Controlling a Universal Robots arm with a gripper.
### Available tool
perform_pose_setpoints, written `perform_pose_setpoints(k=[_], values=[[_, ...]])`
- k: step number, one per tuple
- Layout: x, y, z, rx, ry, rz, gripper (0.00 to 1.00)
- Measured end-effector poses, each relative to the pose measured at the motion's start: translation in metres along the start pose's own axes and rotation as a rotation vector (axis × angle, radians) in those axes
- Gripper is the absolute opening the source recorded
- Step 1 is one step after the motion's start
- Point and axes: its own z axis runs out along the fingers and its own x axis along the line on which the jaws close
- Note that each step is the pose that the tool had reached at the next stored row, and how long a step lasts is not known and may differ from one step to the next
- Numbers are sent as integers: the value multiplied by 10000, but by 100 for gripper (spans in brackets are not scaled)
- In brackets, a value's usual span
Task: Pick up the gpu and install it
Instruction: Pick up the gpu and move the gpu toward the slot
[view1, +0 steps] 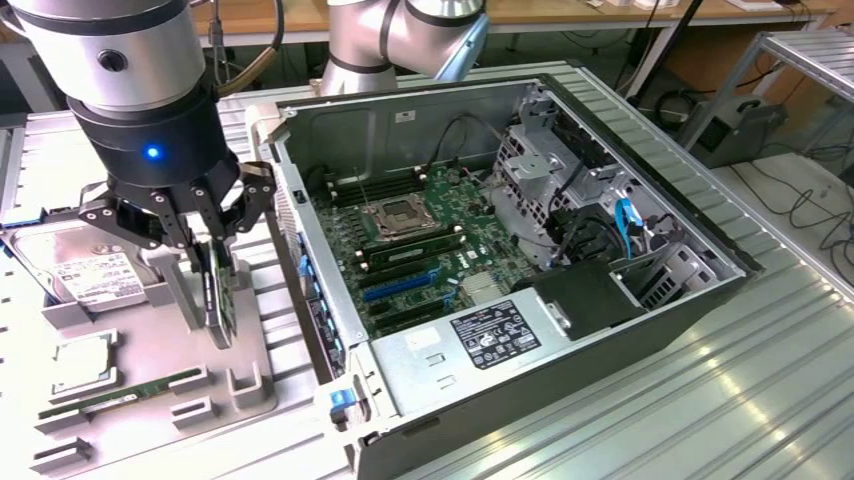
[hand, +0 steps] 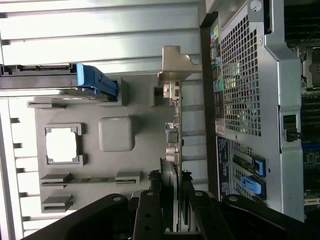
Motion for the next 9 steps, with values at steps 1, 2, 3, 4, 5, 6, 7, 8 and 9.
perform_pose_setpoints(k=[1, 2, 3, 4, 5, 6, 7, 8, 9], values=[[0, 0, -2, 0, 0, 0, 26], [0, 0, -4, 0, 0, 0, 26], [0, 0, -7, 0, 0, 0, 26], [0, 0, -9, 0, 0, 0, 26], [0, 0, -11, 0, 0, 0, 26], [0, 0, -13, -1, 0, 0, 26], [0, 0, -16, 0, 0, 0, 26], [0, 0, -20, 0, 0, 0, 26], [0, 0, -21, 0, 0, 0, 26]])
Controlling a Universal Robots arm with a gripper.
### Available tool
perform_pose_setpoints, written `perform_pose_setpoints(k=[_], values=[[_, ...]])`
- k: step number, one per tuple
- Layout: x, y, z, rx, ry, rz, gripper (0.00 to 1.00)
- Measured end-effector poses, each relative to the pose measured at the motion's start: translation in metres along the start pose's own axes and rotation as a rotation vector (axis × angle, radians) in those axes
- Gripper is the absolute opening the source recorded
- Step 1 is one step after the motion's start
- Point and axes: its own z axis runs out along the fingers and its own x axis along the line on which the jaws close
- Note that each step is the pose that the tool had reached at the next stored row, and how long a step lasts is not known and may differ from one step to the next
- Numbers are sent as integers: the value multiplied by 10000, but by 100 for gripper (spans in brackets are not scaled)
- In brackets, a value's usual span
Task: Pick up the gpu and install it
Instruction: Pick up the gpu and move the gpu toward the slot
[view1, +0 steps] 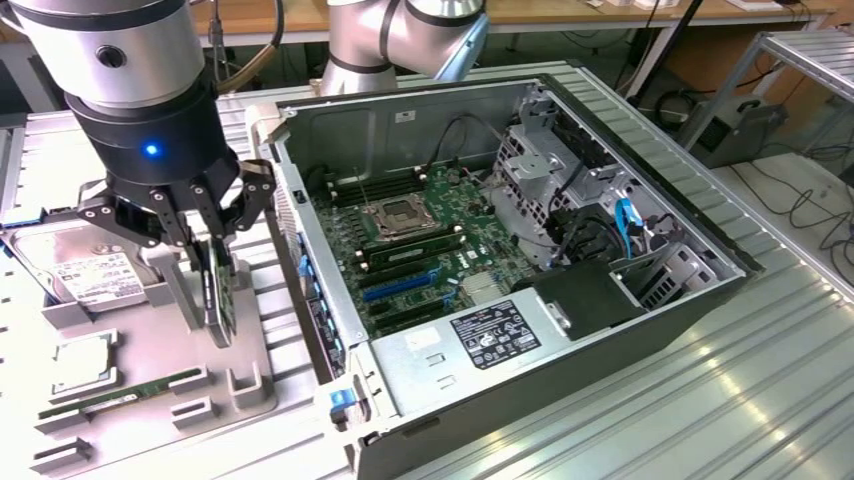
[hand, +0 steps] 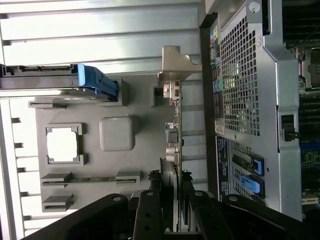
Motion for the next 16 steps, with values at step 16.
perform_pose_setpoints(k=[16], values=[[-1, 1, -33, 0, 0, 0, 26]])
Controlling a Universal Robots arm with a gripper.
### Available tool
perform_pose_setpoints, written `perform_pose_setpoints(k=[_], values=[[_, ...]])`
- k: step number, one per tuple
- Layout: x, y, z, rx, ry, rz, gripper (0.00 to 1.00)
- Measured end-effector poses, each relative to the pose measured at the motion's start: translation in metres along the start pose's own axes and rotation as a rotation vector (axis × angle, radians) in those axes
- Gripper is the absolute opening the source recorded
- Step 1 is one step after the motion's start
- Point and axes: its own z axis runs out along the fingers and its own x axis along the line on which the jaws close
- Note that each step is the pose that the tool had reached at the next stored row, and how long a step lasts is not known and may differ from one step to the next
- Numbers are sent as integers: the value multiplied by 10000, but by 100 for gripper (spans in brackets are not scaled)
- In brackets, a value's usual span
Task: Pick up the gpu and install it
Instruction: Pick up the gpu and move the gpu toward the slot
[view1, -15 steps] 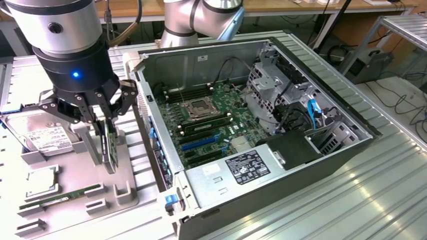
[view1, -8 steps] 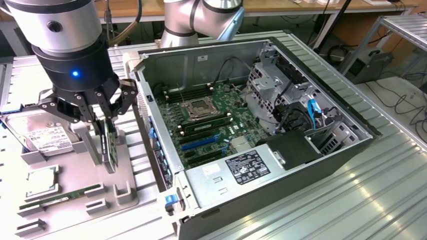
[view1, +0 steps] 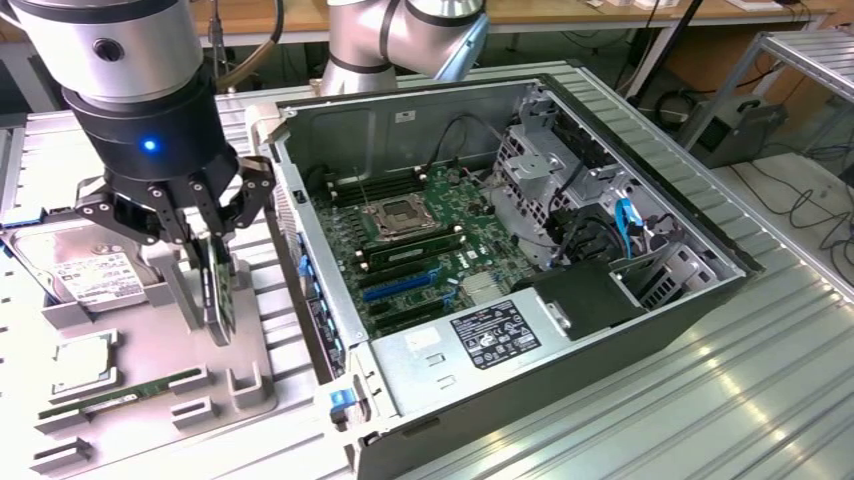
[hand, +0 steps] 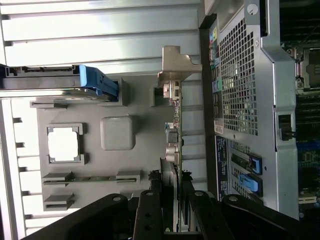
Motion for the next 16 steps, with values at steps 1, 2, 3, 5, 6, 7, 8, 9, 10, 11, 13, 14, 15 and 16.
perform_pose_setpoints(k=[1, 2, 3, 5, 6, 7, 8, 9, 10, 11, 13, 14, 15, 16], values=[[0, 0, -2, 0, 0, 0, 26], [0, 0, -6, -1, 0, 0, 26], [0, 0, -12, 0, -1, 0, 26], [-1, 0, -21, -1, -1, 0, 26], [-1, 0, -25, -1, 0, 0, 26], [-1, 0, -27, 0, 0, 0, 26], [-1, 1, -29, -1, 0, 0, 26], [-1, 1, -31, -1, 0, 0, 26], [-1, 1, -33, 0, 0, 0, 26], [-1, 0, -34, -1, 0, 0, 26], [-1, 1, -38, -1, 0, 0, 26], [-1, 1, -40, -1, 0, -1, 26], [-1, 1, -46, 0, 0, 0, 26], [-2, 1, -54, 0, 0, 0, 26]])
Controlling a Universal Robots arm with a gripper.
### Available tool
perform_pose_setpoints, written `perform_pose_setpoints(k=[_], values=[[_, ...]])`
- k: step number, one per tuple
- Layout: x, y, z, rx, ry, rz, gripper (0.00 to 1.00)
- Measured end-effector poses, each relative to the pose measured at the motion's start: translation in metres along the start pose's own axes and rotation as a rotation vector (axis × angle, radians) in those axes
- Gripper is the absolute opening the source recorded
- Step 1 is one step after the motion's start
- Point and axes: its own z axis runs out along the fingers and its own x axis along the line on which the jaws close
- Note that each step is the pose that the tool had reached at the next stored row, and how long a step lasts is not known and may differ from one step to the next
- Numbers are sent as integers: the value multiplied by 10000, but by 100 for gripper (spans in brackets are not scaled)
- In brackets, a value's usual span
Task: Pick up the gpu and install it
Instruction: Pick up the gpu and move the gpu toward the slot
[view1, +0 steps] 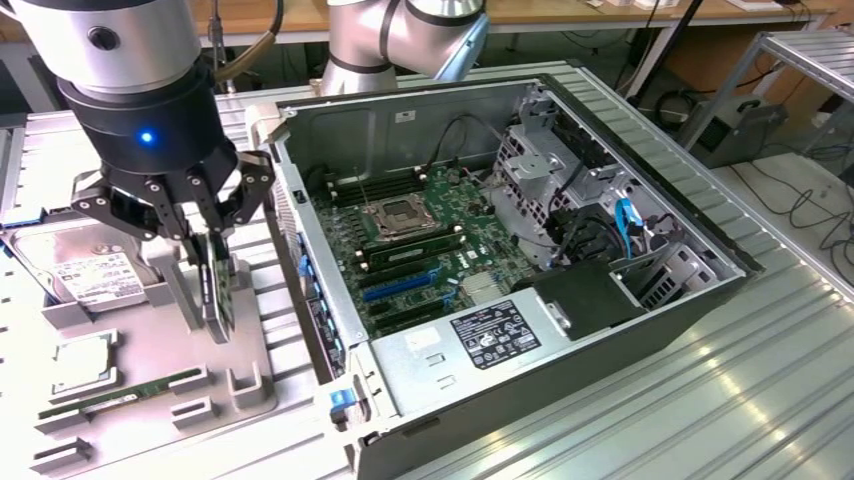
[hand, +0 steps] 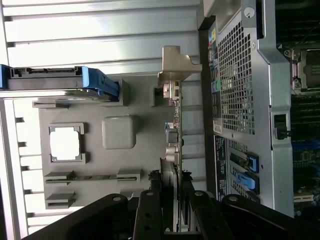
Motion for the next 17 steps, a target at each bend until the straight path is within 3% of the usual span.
perform_pose_setpoints(k=[17], values=[[-1, 1, -33, 0, 0, 1, 26]])
